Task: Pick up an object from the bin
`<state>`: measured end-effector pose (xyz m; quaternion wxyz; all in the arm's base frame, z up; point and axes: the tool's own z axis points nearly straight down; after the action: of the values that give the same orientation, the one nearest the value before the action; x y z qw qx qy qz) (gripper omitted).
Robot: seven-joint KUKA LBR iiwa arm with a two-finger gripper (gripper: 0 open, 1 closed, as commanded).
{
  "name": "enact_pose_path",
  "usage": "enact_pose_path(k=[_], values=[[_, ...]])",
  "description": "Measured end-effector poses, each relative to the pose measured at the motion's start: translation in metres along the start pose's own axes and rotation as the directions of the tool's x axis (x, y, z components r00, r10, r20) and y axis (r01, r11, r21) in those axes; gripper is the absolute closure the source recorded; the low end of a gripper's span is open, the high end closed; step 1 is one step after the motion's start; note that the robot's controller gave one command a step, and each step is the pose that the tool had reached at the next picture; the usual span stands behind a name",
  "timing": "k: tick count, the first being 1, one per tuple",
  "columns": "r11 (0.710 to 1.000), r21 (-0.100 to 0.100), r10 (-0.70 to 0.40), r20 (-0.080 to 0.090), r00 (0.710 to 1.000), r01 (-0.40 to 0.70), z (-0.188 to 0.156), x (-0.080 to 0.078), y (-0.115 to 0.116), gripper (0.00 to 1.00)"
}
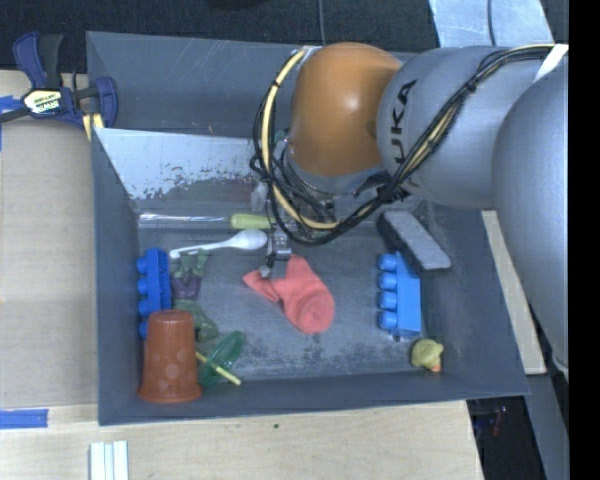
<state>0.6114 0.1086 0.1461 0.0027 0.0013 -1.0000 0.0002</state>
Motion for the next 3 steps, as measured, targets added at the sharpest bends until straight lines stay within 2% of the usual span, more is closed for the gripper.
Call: enact_pose_path(k=[1, 2, 3], values=[[1.0, -0.001, 0.002, 0.008, 1.0, -0.002, -0.005, -0.002, 0.0, 0.0], [0.992, 0.0, -0.129, 0.006, 0.992, 0.129, 0.033, -0.006, 0.049, 0.0], [1.0, -0.001, -0.008, 0.011, 1.0, 0.008, 0.03, 0.025, -0.028, 0.0]])
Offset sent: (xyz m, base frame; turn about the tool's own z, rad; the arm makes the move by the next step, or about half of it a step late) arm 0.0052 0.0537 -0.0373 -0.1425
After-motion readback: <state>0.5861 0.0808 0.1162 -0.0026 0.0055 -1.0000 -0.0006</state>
